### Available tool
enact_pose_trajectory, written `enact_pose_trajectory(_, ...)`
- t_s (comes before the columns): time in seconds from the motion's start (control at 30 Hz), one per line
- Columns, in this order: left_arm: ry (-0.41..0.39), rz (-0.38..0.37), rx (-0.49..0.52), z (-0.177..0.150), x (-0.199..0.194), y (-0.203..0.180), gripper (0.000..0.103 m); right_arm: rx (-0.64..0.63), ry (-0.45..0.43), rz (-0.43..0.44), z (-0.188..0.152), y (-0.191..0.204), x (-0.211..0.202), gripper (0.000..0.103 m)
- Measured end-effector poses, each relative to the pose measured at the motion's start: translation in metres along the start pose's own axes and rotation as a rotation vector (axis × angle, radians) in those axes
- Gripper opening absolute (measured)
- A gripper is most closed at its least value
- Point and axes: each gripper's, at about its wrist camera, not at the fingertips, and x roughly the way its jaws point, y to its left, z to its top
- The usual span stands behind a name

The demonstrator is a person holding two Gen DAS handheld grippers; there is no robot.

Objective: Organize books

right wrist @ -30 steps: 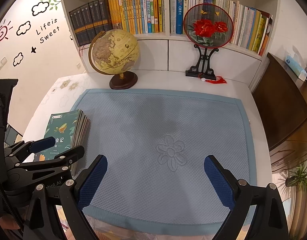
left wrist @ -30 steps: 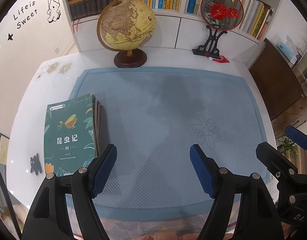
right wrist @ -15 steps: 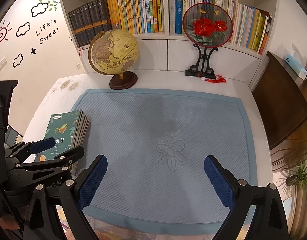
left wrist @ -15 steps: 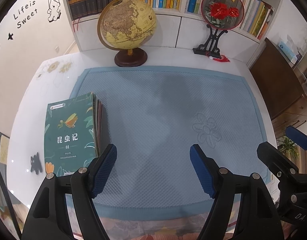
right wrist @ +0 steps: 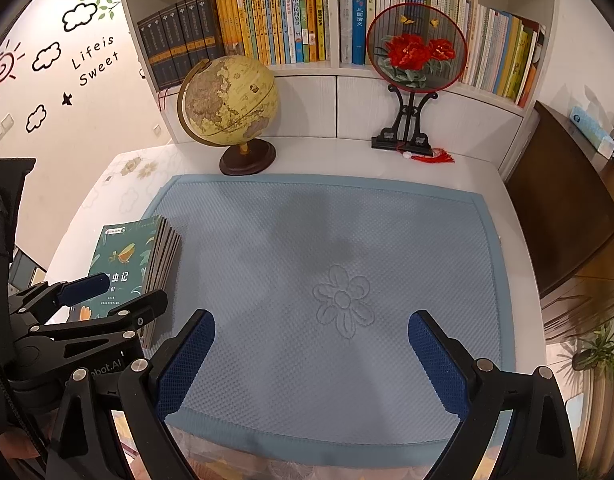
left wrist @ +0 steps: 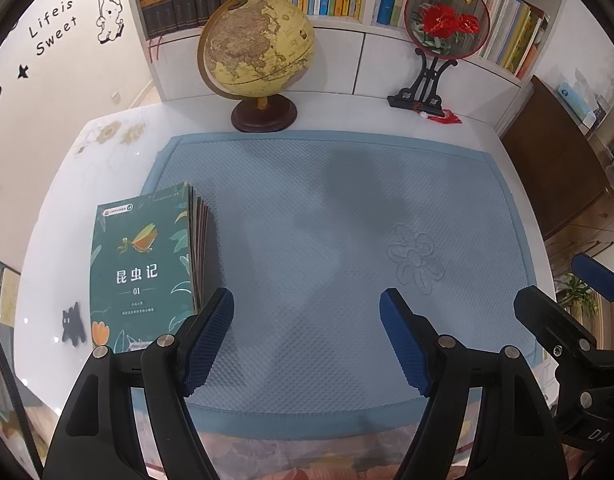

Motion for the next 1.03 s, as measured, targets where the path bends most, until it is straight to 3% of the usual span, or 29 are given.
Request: enact_pose_trajectory(1.03, 0.018, -0.013, 0.012, -0.007, 0.006, -0.014, 0.074, 0.002, 0.022, -0.009, -0.011, -0.013, -0.001, 0.097)
